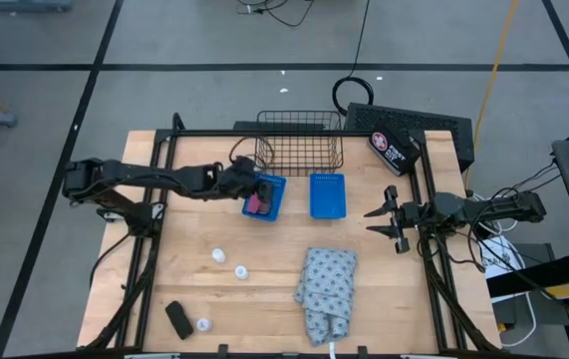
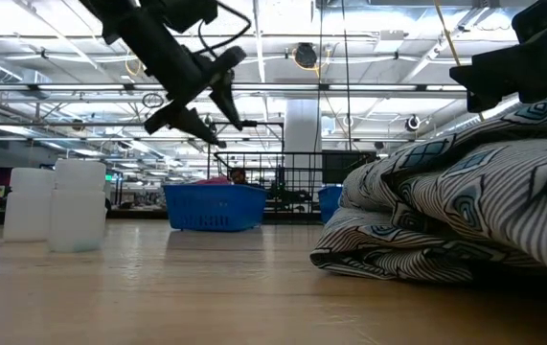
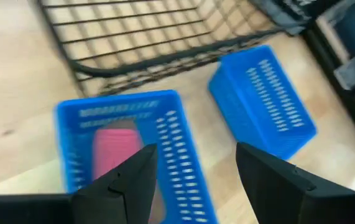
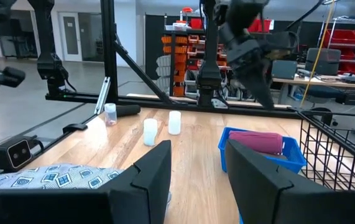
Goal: Pick & Place Medicine items
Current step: Put the pink bandage into the left blue bin, then put the gray patient gown into the black wire basket
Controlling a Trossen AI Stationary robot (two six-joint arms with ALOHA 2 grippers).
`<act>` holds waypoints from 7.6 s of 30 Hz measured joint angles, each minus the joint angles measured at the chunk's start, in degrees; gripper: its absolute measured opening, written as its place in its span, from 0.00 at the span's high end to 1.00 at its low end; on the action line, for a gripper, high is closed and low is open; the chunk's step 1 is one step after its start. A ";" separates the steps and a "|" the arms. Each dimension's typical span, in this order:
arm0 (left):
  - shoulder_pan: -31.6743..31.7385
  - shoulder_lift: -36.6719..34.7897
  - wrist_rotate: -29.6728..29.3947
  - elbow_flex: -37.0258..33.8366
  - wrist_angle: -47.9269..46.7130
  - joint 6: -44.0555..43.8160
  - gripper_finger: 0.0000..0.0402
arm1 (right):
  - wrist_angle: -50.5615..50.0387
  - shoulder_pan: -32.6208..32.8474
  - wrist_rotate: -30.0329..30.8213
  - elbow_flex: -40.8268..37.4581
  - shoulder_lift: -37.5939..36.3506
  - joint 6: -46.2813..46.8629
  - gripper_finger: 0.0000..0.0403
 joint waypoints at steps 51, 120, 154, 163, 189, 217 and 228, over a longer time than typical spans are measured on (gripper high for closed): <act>-6.61 10.78 -6.97 18.97 -23.67 8.38 0.45 | -0.02 0.01 0.00 0.02 0.02 0.00 0.65; -15.19 -16.97 3.95 18.49 -25.07 38.82 0.44 | 0.02 0.00 0.00 0.01 0.13 0.00 0.65; 0.62 -64.00 15.72 -39.05 21.60 50.48 0.44 | 0.00 0.02 0.00 0.00 0.11 0.00 0.65; -3.27 -66.21 24.83 -40.92 21.78 47.96 0.44 | 0.00 0.00 0.00 0.02 0.13 0.00 0.65; -3.81 -79.16 16.66 -52.17 27.03 44.94 0.44 | 0.00 0.01 0.00 0.00 0.11 0.00 0.65; -9.14 -74.20 8.29 -52.11 21.86 48.08 0.44 | 0.00 0.01 0.00 0.01 0.13 0.00 0.65; -9.14 -74.20 7.61 -52.11 21.40 51.72 0.44 | 0.02 0.02 0.00 0.01 0.12 0.00 0.65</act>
